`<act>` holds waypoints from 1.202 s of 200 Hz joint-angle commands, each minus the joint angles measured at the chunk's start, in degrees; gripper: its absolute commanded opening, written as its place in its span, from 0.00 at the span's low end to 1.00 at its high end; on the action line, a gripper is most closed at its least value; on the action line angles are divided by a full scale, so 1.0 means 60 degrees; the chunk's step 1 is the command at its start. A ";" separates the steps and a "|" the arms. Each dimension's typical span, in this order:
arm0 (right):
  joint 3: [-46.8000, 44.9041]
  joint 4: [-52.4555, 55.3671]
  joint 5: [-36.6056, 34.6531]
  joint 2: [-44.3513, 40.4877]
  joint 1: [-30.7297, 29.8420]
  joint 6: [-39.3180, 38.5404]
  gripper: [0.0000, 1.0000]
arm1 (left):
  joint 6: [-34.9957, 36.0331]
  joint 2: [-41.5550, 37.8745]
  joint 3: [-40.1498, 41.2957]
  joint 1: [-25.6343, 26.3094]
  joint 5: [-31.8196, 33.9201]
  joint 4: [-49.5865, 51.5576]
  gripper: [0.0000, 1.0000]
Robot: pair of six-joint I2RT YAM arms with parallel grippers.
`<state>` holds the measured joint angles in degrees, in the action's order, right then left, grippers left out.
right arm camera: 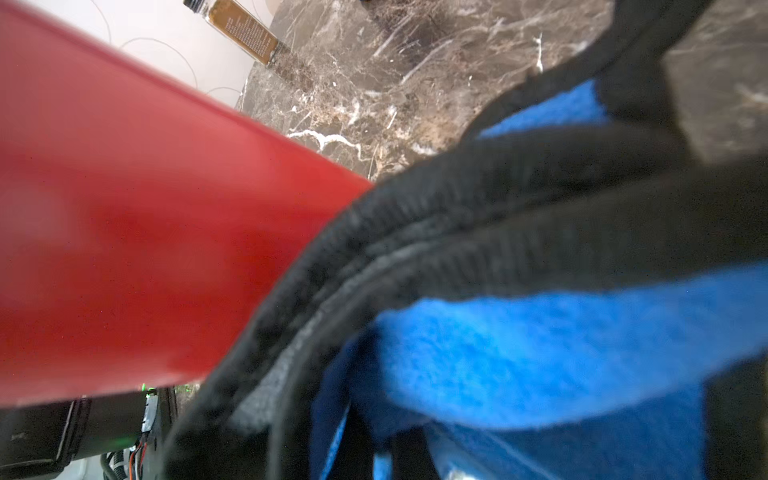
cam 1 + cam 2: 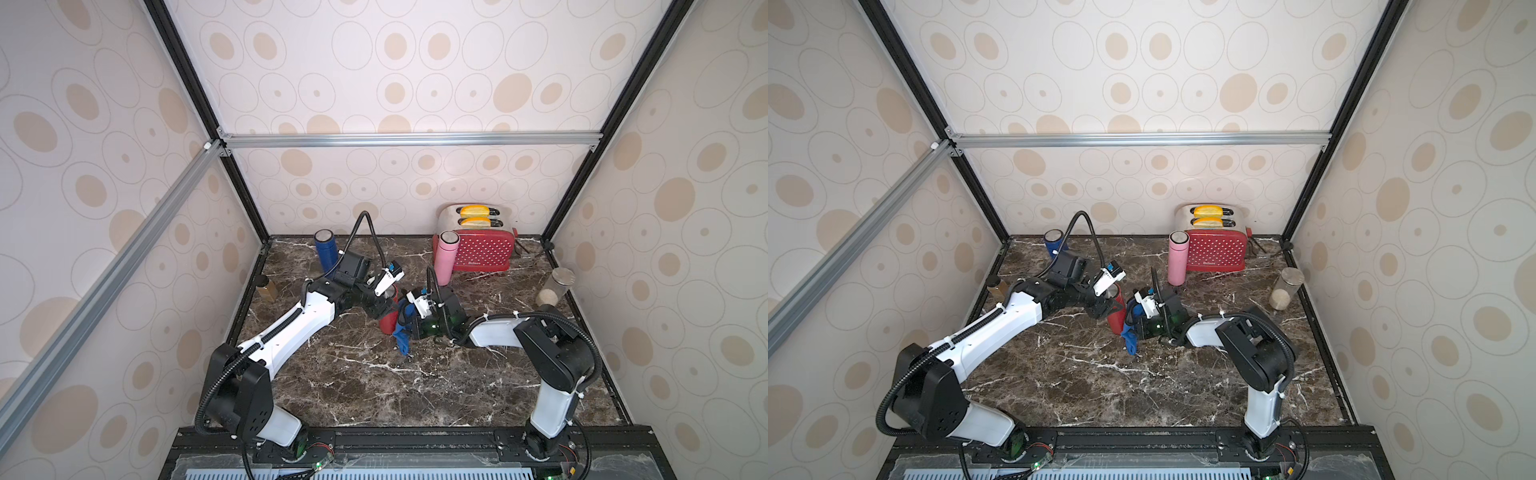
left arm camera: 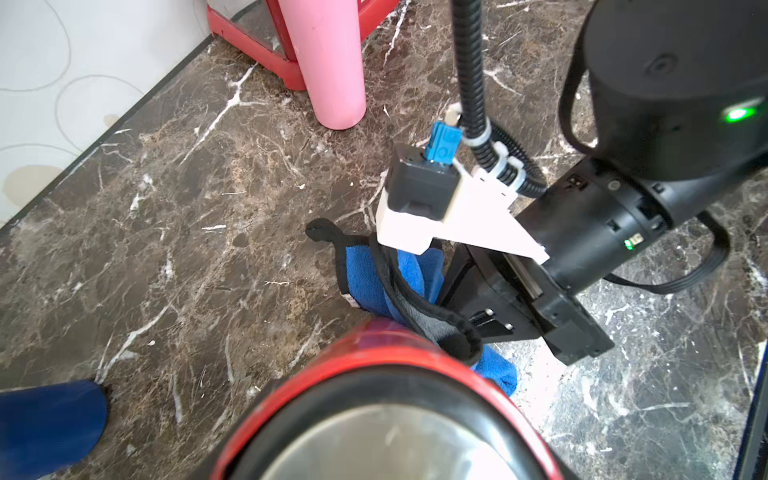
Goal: Wipe the surface of the thermos
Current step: Wipe the dirt from the surface of the thermos.
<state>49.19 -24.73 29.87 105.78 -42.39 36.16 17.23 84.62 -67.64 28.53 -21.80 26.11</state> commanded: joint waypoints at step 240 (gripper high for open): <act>0.1038 0.2001 -0.0334 -0.1974 -0.0127 -0.1353 0.00 | -0.2835 -0.0494 0.0071 0.0501 0.1265 -0.0545 0.00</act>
<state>52.36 -15.94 27.75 101.82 -42.39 30.37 6.55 84.07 -67.35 29.34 -17.74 26.09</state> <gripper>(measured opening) 0.062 0.657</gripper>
